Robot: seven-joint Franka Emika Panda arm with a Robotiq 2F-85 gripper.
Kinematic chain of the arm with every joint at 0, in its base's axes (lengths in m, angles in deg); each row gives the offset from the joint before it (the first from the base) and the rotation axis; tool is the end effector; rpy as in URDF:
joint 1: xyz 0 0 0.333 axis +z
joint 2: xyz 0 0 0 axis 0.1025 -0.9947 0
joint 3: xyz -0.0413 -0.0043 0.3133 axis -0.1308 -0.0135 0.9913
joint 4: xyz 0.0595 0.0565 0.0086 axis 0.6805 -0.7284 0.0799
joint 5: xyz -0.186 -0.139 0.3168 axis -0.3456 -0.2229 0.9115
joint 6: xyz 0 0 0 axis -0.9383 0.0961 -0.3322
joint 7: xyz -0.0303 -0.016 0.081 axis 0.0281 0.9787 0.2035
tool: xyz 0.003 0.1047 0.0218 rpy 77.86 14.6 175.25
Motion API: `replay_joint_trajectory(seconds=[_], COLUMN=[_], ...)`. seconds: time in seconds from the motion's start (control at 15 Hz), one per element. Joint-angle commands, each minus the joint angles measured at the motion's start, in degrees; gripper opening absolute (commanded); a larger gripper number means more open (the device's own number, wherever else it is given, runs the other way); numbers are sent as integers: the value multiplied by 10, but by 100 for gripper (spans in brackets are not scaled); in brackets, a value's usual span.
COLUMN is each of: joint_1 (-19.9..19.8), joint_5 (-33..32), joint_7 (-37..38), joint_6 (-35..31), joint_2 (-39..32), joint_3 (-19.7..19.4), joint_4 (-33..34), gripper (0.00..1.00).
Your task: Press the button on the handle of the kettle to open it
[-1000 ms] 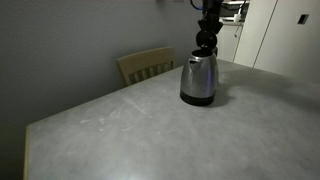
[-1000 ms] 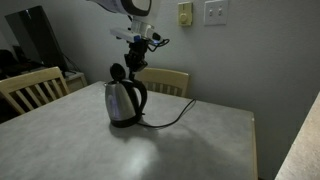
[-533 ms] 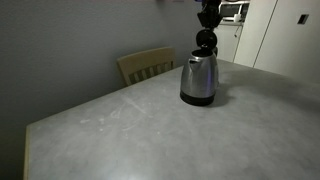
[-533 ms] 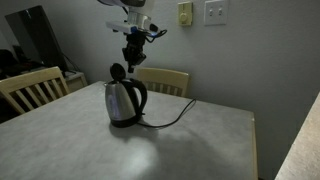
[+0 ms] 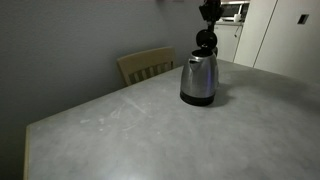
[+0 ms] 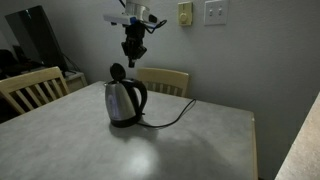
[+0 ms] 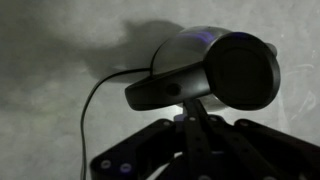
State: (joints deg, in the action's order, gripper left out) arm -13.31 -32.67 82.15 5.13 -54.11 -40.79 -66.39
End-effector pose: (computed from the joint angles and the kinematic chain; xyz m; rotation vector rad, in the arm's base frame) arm 0.7319 -0.1015 0.4163 -2.9651 0.1780 0.3035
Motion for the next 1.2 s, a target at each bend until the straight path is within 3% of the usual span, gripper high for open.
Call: replay_joint_trajectory(seconds=[0.0,0.07,0.13,0.87,1.13], joint_1=[0,0,0,-8,-12], joint_5=[-12,-12,-12,-2,3], joint_7=[-19,-22,-24,-59,-80], joint_6=[5,6,5,-2,-3], joint_2=[8,8,8,8,6], joint_3=[-3,-3,-4,1,5], joint_4=[-5,-5,-5,-11,-13], gripper=[0,0,20,98,100])
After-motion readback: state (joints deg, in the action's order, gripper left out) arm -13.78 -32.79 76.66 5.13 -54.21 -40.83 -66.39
